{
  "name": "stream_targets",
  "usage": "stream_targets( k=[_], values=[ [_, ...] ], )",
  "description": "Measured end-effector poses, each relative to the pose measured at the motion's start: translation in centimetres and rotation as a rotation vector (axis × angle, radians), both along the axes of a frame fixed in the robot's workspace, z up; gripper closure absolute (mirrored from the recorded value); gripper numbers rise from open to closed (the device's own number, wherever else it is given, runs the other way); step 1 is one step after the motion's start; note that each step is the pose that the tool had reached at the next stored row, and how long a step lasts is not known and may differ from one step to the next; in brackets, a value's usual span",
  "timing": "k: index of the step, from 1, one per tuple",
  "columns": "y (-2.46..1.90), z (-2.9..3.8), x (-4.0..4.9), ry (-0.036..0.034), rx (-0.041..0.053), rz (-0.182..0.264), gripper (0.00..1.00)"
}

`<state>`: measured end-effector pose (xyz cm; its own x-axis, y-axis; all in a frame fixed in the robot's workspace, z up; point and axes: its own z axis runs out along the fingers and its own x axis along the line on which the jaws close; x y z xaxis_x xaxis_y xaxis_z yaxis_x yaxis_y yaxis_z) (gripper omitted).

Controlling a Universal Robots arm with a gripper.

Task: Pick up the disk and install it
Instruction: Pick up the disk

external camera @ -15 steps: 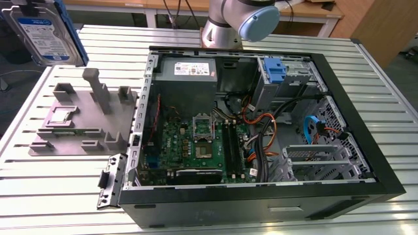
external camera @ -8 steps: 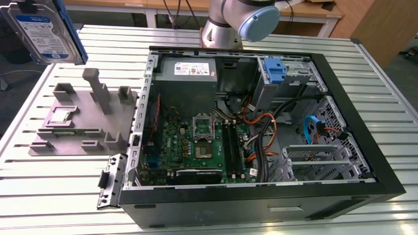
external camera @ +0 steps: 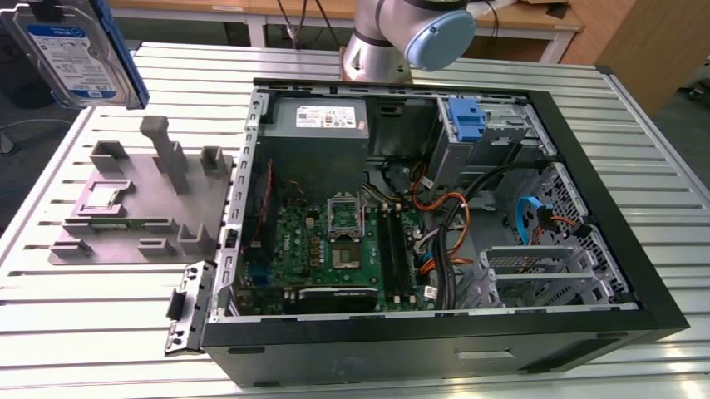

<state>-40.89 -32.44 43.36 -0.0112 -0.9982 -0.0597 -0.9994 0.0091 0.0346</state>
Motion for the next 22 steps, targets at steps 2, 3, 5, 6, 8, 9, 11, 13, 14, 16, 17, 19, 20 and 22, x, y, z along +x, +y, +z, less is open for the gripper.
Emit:
stream_targets(
  k=[2, 3, 5, 6, 8, 9, 11, 13, 14, 16, 17, 19, 20, 22],
  values=[
    [0.00, 0.00, 0.00, 0.0000, 0.0009, 0.000, 0.65],
    [0.00, 0.00, 0.00, 0.0000, 0.0009, 0.000, 0.65],
    [0.00, 0.06, -0.01, 0.0001, 0.0008, 0.000, 0.65],
    [-0.01, 0.08, -0.01, -0.0001, 0.0009, 0.000, 0.65],
    [0.00, 0.12, 0.00, -0.0001, 0.0009, 0.000, 0.65],
    [0.00, 0.13, 0.00, -0.0001, 0.0009, 0.000, 0.65],
    [0.00, 0.19, 0.00, 0.0000, 0.0008, 0.000, 0.65],
    [0.00, 0.32, 0.00, 0.0000, 0.0009, 0.000, 0.65],
    [0.00, 0.41, 0.00, 0.0000, 0.0009, 0.000, 0.65],
    [0.00, 0.57, 0.00, 0.0000, 0.0009, 0.000, 0.65],
    [0.00, 0.64, 0.00, 0.0000, 0.0009, 0.000, 0.65],
    [0.00, 0.78, 0.00, 0.0000, 0.0009, 0.000, 0.65],
    [0.00, 0.85, 0.00, 0.0000, 0.0009, 0.000, 0.65],
    [0.00, 0.97, 0.00, 0.0000, 0.0009, 0.000, 0.65]
  ],
)
